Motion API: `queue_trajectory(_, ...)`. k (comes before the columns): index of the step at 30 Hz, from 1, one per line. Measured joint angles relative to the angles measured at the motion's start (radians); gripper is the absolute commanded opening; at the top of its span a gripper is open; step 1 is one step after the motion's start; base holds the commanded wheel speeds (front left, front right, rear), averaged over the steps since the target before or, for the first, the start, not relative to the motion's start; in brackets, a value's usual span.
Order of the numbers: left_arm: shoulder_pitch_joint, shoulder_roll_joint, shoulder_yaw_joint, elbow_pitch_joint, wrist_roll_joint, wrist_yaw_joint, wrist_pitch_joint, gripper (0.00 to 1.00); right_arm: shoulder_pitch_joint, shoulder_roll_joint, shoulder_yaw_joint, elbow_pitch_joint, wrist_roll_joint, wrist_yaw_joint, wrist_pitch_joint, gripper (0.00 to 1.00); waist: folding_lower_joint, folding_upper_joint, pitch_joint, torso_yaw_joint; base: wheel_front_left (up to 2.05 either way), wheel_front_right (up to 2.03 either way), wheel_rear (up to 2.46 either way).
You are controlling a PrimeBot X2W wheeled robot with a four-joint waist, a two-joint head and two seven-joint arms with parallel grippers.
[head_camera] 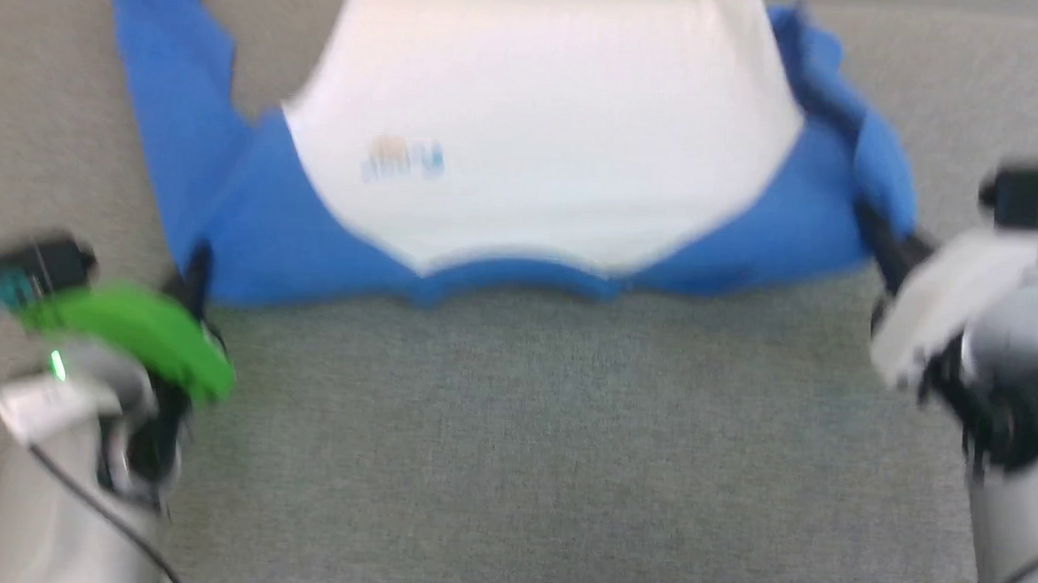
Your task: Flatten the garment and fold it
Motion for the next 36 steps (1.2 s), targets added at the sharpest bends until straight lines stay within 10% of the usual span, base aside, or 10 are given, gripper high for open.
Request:
queue_trajectory(20, 0.526, -0.053, 0.003, -0.363, -0.036, 0.115, 0.121, 0.0, 0.533, 0.146, -0.266, -0.373, -0.083, 0.0, 0.266, 0.0, 0.0, 0.0, -0.199, 0.043, 0.0, 0.0, 0.0)
queue_trajectory(36, 0.448, -0.11, -0.092, -0.168, 0.01, 0.097, 0.023, 0.0, 0.535, 0.141, -0.238, -0.06, -0.112, 0.0, 0.019, 0.0, 0.0, 0.0, -0.167, 0.058, 0.0, 0.0, 0.0)
